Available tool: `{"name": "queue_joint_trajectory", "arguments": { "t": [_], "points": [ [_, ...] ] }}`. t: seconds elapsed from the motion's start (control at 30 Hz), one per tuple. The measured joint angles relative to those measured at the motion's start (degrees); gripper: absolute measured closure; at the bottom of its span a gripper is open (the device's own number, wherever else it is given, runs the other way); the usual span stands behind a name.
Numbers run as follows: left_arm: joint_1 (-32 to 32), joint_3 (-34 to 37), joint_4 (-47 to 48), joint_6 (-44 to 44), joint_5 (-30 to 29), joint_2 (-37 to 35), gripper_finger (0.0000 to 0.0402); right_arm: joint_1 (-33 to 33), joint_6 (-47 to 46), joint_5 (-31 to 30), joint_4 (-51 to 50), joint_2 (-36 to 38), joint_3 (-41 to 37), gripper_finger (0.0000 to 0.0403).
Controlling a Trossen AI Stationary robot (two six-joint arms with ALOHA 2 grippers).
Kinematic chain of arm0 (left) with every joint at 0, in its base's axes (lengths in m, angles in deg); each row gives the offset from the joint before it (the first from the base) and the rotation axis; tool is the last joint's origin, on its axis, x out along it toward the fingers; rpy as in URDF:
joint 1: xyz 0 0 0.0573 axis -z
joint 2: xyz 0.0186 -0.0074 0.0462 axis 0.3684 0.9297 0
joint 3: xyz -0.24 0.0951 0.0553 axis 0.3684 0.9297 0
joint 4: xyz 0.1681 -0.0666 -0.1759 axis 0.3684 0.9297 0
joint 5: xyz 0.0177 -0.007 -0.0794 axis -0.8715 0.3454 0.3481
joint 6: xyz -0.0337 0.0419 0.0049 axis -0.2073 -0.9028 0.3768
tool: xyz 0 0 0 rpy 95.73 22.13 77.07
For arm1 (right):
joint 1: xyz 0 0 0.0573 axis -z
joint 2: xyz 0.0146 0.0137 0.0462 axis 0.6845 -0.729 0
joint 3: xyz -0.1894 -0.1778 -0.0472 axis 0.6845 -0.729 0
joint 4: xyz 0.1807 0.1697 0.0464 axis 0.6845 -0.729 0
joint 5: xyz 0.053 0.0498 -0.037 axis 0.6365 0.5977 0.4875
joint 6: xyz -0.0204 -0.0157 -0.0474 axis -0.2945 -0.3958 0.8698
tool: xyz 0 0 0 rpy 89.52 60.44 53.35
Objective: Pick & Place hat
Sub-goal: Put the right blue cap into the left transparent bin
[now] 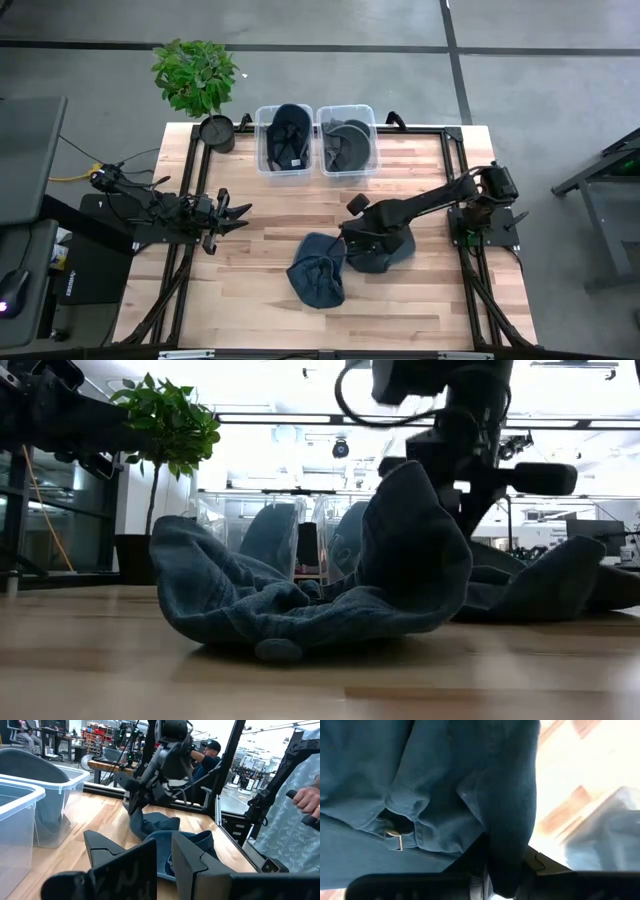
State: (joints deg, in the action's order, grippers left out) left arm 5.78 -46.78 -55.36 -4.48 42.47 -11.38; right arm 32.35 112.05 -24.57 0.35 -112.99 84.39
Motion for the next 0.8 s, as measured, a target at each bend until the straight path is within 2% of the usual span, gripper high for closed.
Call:
{"name": "queue_joint_trajectory", "arguments": {
  "t": [0.23, 0.47, 0.6, 0.7, 0.8],
  "points": [
    [0.0, 0.0, 0.0, 0.0, 0.0, 0.0, 0.0401, -0.9, -5.0, -1.0, -1.7, 0.1, 3.1, 0.0328],
    [0.0, 0.0, 0.0, 0.0, 0.0, 0.0, 0.0401, -0.4, -13.6, -0.2, -3.1, 0.1, 3.3, 0.0235],
    [0.0, 0.0, 0.0, 0.0, 0.0, 0.0, 0.0401, -0.4, -19.2, -3.0, -5.3, 0.1, 3.7, 0.0181],
    [0.0, 0.0, 0.0, 0.0, 0.0, 0.0, 0.0401, -0.6, -23.2, -4.5, -8.9, 0.2, 5.5, 0.0159],
    [0.0, 0.0, 0.0, 0.0, 0.0, 0.0, 0.0401, -0.6, -25.8, -2.7, -13.1, 0.5, 8.4, 0.0154]
  ]
}}
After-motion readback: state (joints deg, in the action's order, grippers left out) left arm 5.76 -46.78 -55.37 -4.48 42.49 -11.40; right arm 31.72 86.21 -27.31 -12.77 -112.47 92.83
